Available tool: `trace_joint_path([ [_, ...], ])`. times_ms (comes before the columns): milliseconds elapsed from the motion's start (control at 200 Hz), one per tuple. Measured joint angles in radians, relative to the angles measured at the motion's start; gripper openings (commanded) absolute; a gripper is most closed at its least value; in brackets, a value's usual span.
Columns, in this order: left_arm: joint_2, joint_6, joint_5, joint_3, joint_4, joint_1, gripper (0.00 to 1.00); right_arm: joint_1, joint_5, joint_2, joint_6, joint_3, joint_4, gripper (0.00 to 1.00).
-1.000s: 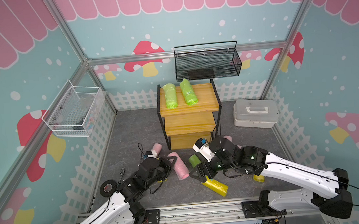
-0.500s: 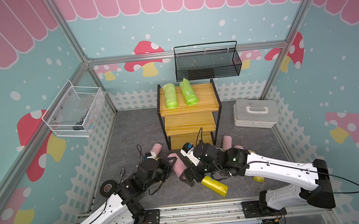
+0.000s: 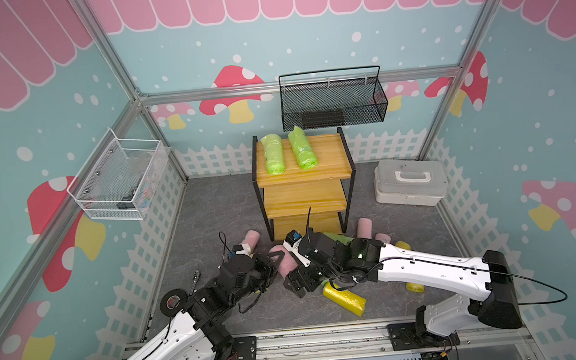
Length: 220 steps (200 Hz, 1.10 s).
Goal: Sort the rolls of trash bags by color and place them on the shelf
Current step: Pick up the roll of trash bags from the center of the board.
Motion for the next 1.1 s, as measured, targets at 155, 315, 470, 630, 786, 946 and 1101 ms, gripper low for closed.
trace_joint_path([
  [155,-0.004,-0.003,0.000,0.003,0.000,-0.002,0.00,0.000,0.019,0.008,0.014,0.001,-0.001,0.82],
  [315,-0.004,-0.003,-0.008,0.003,0.000,-0.006,0.00,0.005,0.035,0.008,0.025,0.001,0.001,0.76],
  [470,-0.004,-0.004,-0.018,0.003,0.000,-0.011,0.00,0.009,0.040,0.012,0.037,0.002,0.009,0.67],
  [630,-0.003,-0.009,-0.027,0.003,0.000,-0.016,0.00,0.014,0.042,0.018,0.040,0.002,0.022,0.47],
  [786,-0.003,-0.016,-0.045,0.003,0.000,-0.018,0.00,0.014,0.058,0.019,0.053,-0.001,0.031,0.12],
  [946,-0.003,-0.014,-0.059,0.003,-0.011,-0.019,0.45,0.019,0.067,0.002,0.061,-0.046,0.081,0.00],
  [1101,-0.044,0.002,-0.060,0.005,-0.027,-0.030,0.99,-0.004,0.092,-0.070,0.101,-0.151,0.164,0.00],
])
